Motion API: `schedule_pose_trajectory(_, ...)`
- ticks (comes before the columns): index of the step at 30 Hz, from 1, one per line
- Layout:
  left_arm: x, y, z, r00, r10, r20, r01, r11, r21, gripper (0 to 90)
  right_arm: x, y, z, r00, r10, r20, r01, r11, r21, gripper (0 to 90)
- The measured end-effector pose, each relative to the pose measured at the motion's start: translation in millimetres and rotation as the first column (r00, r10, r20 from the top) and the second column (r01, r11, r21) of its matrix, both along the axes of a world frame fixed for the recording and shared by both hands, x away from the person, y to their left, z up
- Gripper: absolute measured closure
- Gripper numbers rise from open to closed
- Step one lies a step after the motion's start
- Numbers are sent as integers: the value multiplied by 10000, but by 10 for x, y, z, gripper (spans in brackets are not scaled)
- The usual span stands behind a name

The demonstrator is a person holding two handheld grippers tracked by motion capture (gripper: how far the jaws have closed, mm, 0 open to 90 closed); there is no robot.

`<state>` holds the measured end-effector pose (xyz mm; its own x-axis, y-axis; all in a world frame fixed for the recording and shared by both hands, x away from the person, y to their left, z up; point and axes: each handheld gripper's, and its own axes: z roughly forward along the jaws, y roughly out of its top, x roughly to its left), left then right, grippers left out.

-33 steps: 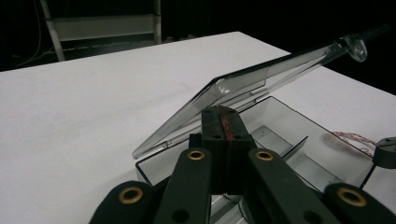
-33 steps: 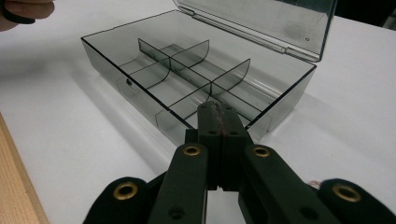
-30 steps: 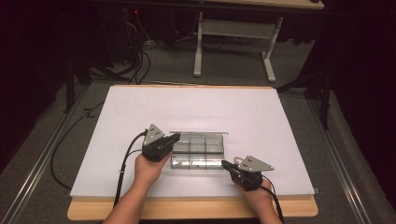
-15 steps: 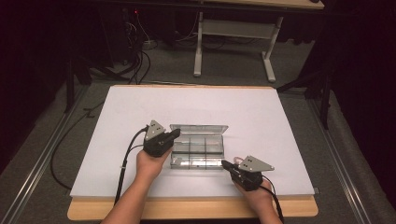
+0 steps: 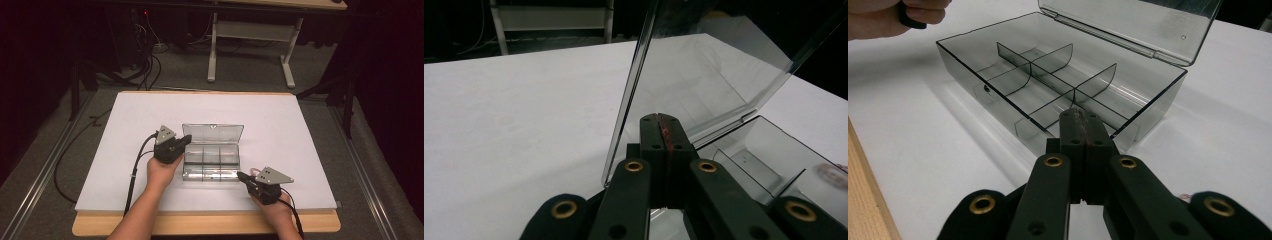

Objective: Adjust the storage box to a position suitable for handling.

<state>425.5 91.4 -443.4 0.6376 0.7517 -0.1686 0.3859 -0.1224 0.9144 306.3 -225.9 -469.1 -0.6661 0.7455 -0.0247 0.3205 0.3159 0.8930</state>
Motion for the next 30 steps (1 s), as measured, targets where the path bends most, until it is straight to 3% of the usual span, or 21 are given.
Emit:
schedule_pose_trajectory(16, 75, 33, -13, 9998, 158, -131, -156, 9998, 115, 900, -1, -1, -2, 10000, 7, 8, -7, 10000, 11, 900)
schedule_pose_trajectory(30, -39, 167, -133, 9992, 212, -352, -204, 9995, 229, 900, 2, -3, -3, 10000, -7, 14, 7, 10000, 26, 900)
